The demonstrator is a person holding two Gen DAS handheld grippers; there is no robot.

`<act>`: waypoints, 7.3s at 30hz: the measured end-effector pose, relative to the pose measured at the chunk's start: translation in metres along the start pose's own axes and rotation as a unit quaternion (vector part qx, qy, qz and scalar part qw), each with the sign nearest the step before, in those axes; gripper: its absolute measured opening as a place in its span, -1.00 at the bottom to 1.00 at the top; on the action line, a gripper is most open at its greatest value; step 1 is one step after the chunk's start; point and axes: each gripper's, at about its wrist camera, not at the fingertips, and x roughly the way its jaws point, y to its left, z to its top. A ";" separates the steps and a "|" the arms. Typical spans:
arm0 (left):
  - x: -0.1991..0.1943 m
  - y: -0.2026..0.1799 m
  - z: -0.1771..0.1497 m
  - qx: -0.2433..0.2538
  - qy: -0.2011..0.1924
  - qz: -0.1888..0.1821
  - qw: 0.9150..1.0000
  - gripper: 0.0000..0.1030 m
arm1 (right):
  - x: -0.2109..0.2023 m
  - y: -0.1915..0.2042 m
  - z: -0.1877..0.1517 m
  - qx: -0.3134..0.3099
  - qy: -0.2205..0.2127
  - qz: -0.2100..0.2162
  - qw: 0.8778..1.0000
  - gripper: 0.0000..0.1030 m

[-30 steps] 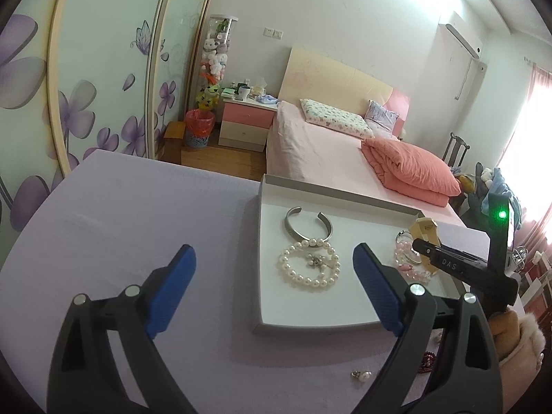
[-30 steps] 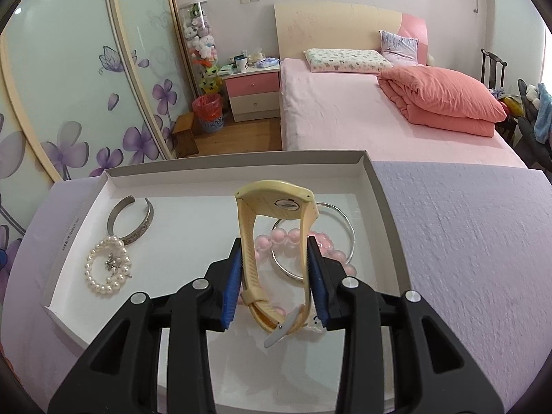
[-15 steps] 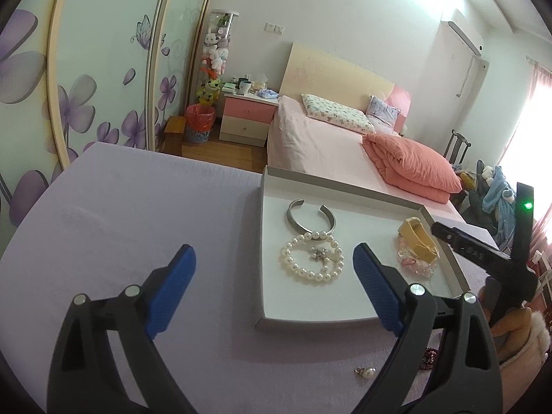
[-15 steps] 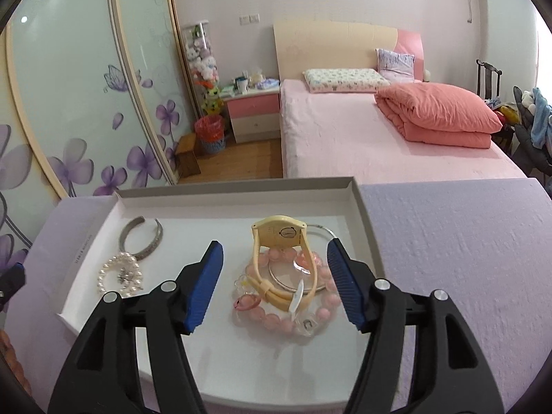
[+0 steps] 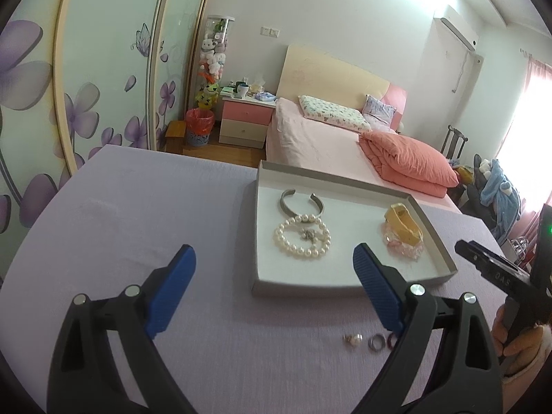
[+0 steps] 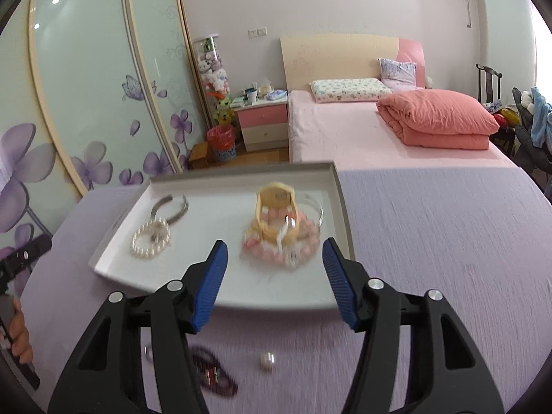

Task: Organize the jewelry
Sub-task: 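Grasp the pearl stud earring with the right tool, then grasp the other pearl earring with the left tool while the right tool holds its earring, then carry both earrings over the grey tray while the right tool releases its earring inside, then lower the pearl earring into the tray beside the pearl bracelet and open the left tool, then grasp the dark red beaded bracelet with the right tool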

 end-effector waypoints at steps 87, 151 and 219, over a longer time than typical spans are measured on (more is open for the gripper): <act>0.058 -0.098 -0.091 0.144 0.128 -0.005 0.981 -0.69 | 0.013 -0.029 -0.060 0.017 0.094 -0.029 0.995 -0.73; 0.072 -0.057 0.000 0.026 0.022 -0.022 0.999 -0.69 | 0.074 0.031 0.016 -0.023 0.030 -0.002 0.999 -0.73; 0.031 -0.021 -0.020 0.028 0.011 0.003 1.000 0.54 | 0.009 0.026 -0.040 -0.071 0.056 0.031 0.995 0.05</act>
